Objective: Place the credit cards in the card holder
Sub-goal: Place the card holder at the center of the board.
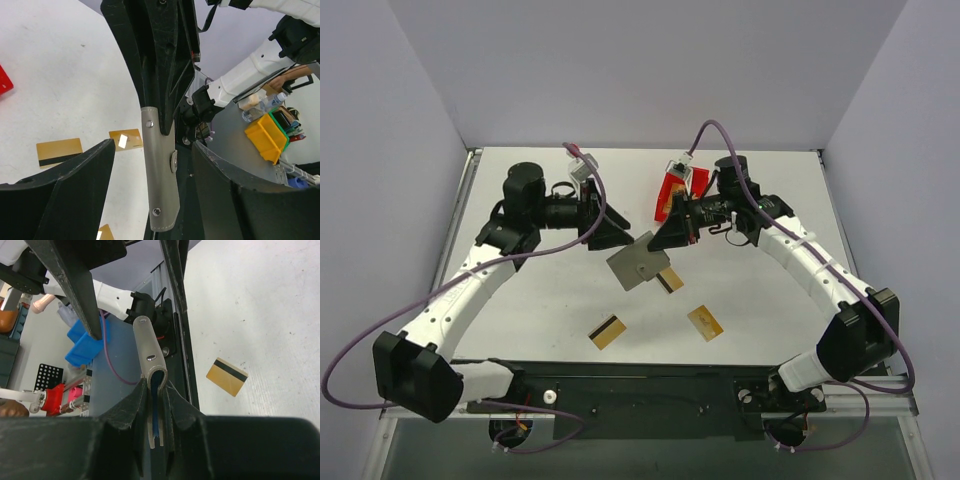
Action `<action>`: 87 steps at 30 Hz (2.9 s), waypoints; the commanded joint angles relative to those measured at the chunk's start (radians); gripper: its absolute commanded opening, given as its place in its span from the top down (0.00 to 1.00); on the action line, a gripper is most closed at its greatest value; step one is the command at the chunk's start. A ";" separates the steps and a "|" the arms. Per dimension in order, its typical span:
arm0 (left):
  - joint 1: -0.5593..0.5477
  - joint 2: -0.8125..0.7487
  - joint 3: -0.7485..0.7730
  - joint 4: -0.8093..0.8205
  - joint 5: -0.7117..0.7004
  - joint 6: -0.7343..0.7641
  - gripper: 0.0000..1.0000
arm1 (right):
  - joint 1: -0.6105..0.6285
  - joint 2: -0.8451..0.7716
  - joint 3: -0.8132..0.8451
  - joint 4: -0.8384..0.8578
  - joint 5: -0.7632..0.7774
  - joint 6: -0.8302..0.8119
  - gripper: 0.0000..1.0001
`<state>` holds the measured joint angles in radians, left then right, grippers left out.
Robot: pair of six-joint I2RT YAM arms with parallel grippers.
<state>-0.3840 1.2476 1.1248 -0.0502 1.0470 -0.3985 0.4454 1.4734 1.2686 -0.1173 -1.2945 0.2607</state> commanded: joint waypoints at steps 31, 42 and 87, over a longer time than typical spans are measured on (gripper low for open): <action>-0.139 0.171 0.213 -0.370 -0.046 0.261 1.00 | -0.008 -0.076 0.018 -0.062 0.179 -0.144 0.59; -0.127 -0.066 -0.006 -0.056 -0.744 0.010 1.00 | 0.001 -0.193 -0.072 0.100 0.831 0.162 0.45; -0.276 -0.100 -0.052 -0.020 -1.075 -0.118 1.00 | 0.200 0.087 0.021 0.277 0.733 0.394 0.46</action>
<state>-0.6521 1.1561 1.0752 -0.1726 -0.1036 -0.4706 0.6430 1.5417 1.2510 0.1246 -0.5564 0.6476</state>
